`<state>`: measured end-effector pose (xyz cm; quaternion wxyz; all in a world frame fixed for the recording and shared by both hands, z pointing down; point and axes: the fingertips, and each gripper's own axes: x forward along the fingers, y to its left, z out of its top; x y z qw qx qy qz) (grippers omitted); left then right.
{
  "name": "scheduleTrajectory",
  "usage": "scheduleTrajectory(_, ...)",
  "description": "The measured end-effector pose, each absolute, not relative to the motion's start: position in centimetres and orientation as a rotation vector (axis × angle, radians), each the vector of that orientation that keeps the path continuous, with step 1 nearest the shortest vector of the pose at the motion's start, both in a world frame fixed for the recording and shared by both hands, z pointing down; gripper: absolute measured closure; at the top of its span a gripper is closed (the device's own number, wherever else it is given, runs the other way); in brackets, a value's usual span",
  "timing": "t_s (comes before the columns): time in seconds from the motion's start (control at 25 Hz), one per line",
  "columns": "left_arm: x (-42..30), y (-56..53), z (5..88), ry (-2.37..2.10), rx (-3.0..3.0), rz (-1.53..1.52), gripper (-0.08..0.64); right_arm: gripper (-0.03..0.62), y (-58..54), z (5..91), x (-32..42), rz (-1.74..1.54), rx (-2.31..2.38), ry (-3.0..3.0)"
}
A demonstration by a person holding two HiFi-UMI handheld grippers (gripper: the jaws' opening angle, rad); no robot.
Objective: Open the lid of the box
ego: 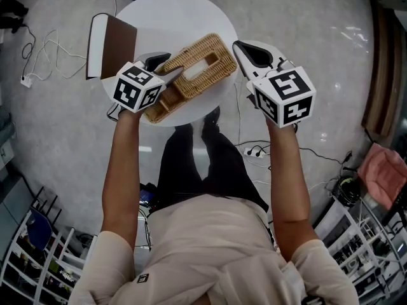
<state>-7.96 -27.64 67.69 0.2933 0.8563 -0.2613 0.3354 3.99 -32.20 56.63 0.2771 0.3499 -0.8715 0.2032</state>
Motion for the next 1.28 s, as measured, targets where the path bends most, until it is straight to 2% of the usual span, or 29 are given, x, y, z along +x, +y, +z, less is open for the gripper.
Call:
scheduleTrajectory(0.68, -7.5, -27.8, 64.7, -0.782, 2.311, 0.886, 0.385, 0.598, -32.1, 55.9, 5.4, 0.54, 0.96, -2.333)
scheduleTrajectory(0.84, -5.8, -27.4, 62.7, -0.771, 2.345, 0.793, 0.43, 0.598, -31.9, 55.4, 5.6, 0.532, 0.964, -2.334)
scheduleTrajectory(0.96, -6.1, -27.4, 63.5, -0.801, 2.342, 0.88, 0.427, 0.598, -31.6, 54.9, 5.7, 0.526, 0.961, -2.336)
scheduleTrajectory(1.16, -8.7, -27.7, 66.3, -0.805, 2.243, 0.964, 0.361, 0.598, -31.1, 55.0, 5.9, 0.527, 0.962, -2.333)
scheduleTrajectory(1.28, -8.9, -27.1, 67.5, -0.735, 2.214, 1.009, 0.353, 0.598, -30.7, 55.5, 6.1, 0.535, 0.961, -2.325)
